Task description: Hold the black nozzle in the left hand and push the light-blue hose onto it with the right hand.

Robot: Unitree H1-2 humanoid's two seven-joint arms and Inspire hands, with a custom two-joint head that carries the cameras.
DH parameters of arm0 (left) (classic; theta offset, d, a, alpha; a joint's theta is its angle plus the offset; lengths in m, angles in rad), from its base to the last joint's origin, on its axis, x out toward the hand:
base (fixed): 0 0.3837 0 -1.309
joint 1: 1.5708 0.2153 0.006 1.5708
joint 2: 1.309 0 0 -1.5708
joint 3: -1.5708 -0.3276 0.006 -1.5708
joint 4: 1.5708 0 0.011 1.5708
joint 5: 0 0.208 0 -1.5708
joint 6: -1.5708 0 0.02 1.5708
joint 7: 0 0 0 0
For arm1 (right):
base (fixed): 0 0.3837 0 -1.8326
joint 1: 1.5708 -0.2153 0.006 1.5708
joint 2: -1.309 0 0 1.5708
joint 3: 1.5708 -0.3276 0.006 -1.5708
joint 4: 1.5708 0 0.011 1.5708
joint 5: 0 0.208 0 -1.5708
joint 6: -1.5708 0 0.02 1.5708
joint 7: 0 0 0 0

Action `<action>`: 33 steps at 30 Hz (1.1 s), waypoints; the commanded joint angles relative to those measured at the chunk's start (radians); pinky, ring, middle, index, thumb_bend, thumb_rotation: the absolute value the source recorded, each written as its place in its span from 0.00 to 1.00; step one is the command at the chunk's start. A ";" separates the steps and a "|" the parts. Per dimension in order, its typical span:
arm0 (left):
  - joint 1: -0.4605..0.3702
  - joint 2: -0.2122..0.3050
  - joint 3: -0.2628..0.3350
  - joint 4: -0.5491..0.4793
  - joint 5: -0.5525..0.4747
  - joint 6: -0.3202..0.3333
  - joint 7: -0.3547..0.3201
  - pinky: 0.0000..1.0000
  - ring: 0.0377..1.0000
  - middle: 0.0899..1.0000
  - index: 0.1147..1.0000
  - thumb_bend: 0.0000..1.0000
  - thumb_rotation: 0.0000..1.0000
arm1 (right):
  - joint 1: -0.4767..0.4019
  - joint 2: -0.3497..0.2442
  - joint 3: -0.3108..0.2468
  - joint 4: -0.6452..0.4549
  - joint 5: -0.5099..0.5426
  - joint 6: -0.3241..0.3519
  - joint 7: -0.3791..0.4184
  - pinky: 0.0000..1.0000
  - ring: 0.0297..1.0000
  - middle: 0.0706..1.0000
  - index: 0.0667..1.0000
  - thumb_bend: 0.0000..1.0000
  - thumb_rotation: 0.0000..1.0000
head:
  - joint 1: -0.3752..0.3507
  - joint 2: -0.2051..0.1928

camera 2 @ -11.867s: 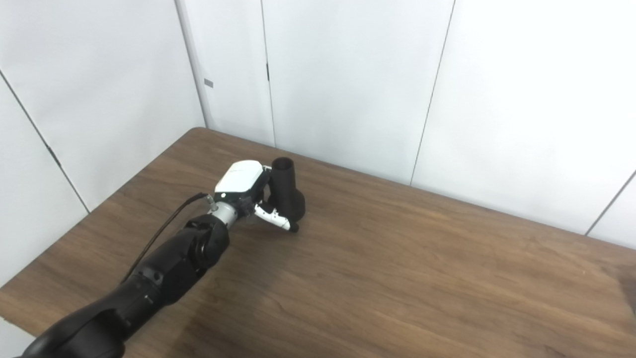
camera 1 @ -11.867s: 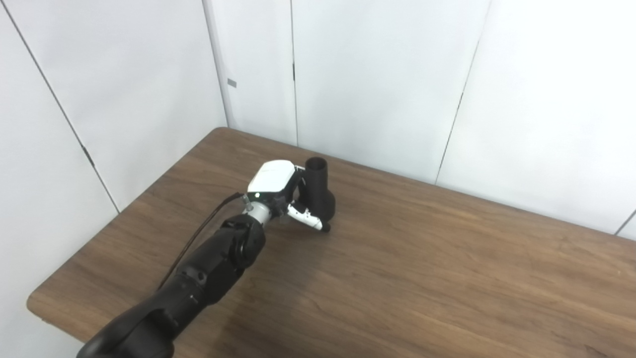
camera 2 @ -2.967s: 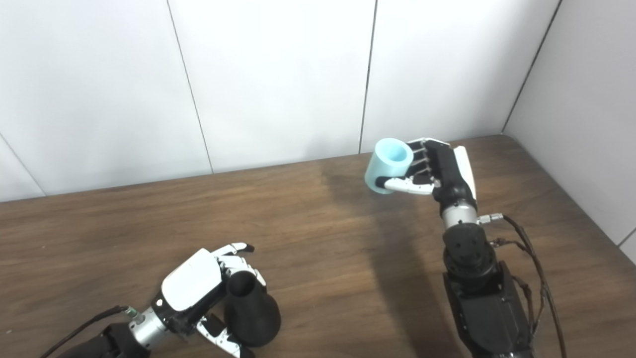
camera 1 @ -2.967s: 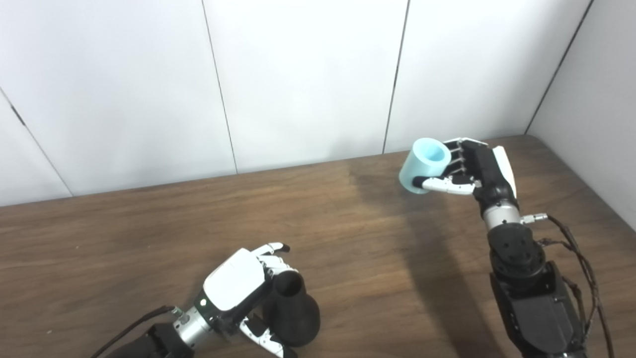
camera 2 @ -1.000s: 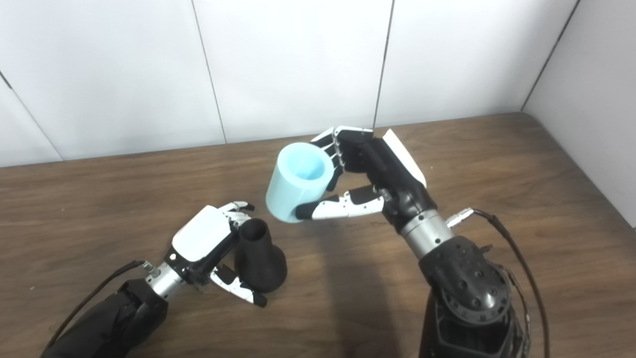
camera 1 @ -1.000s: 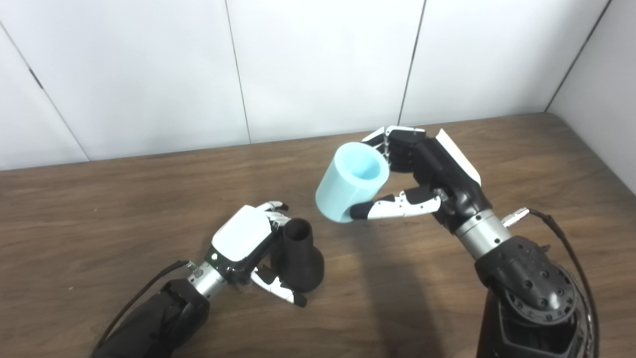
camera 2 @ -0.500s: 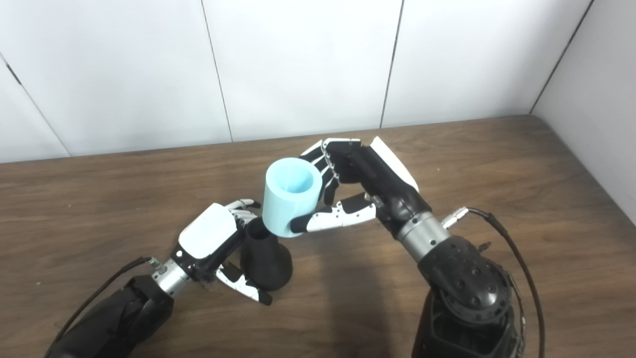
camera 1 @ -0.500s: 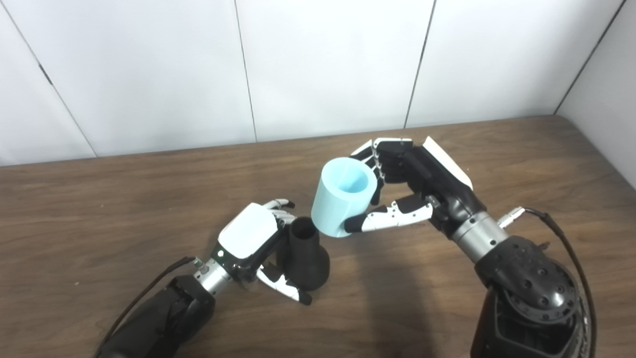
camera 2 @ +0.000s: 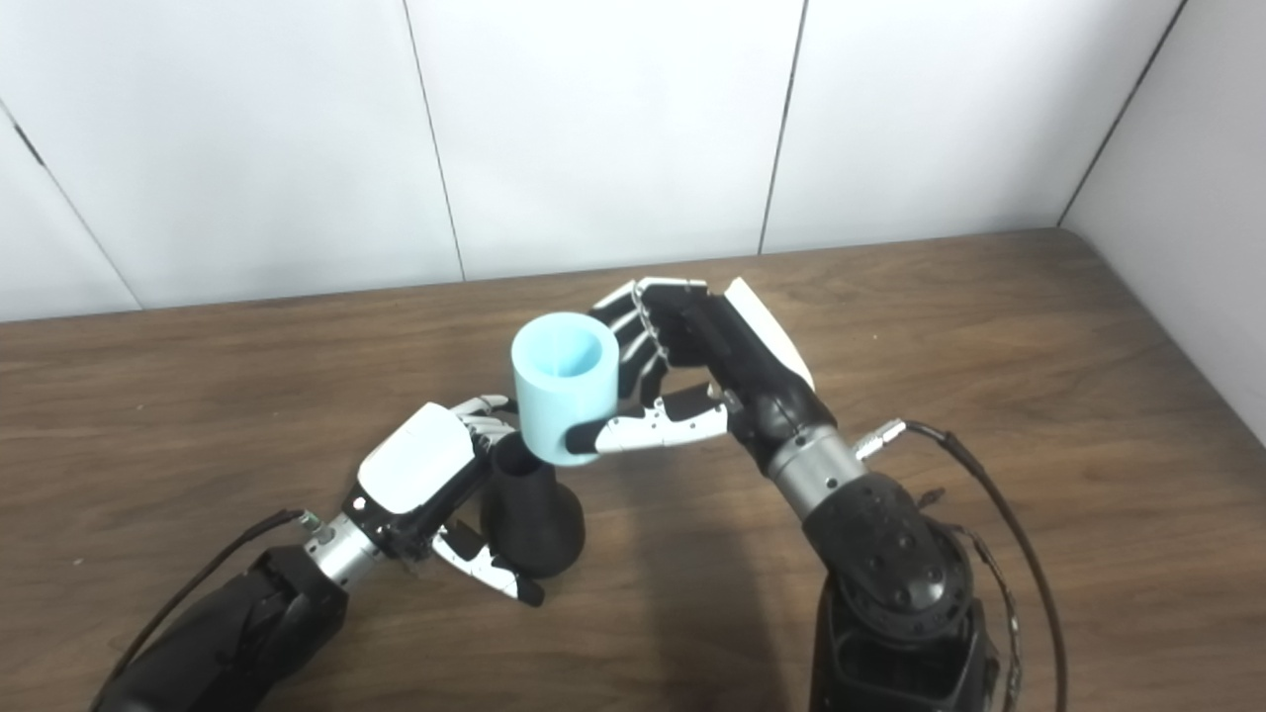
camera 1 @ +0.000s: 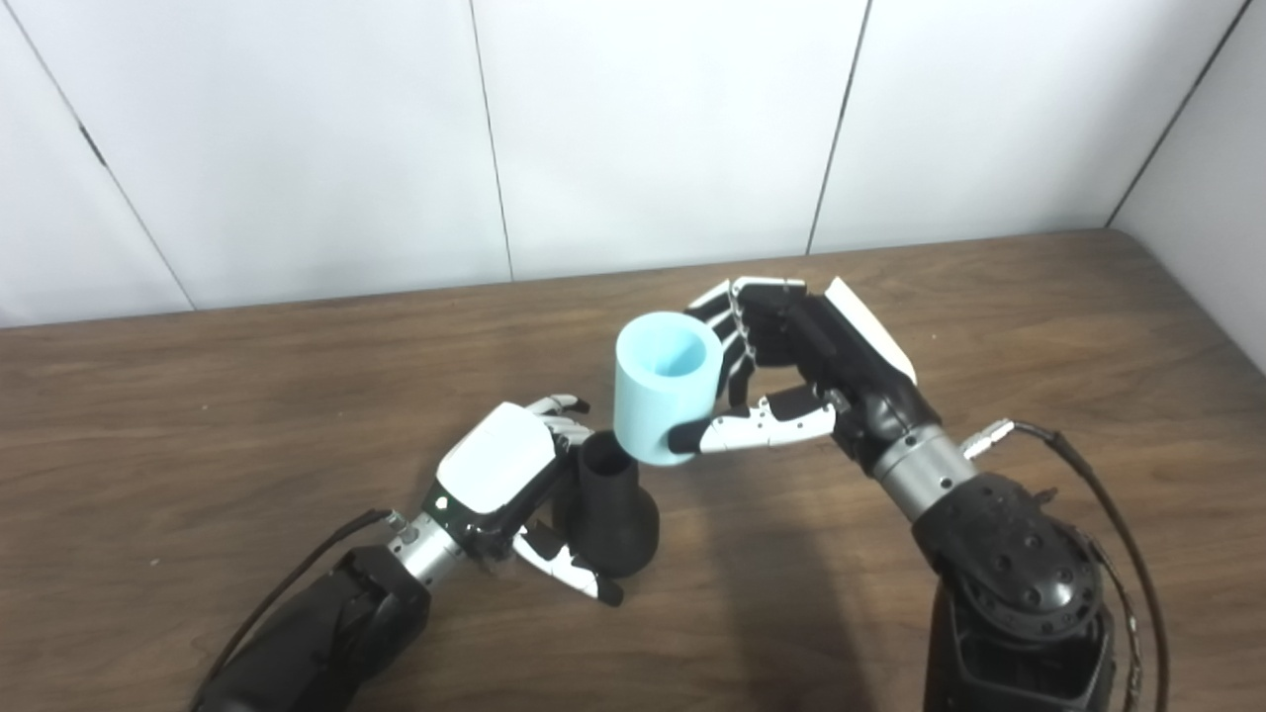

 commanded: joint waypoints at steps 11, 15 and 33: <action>0.158 -0.029 -0.070 0.117 0.050 0.045 -0.080 0.81 0.50 0.43 0.38 0.50 0.00 | 0.005 -0.090 0.146 0.026 0.065 -0.141 -0.226 0.27 0.36 0.44 0.51 0.51 0.00 | 0.007 0.000; 0.160 -0.031 -0.067 0.118 0.045 0.040 -0.073 0.81 0.50 0.43 0.39 0.50 0.00 | 0.016 -0.095 0.177 0.044 0.072 -0.155 -0.273 0.26 0.35 0.43 0.51 0.51 0.00 | 0.007 0.000; 0.157 -0.032 -0.071 0.108 0.054 0.049 -0.087 0.81 0.50 0.43 0.39 0.50 0.00 | 0.041 -0.146 0.254 0.056 0.116 -0.136 -0.339 0.27 0.36 0.44 0.51 0.51 0.00 | 0.012 -0.005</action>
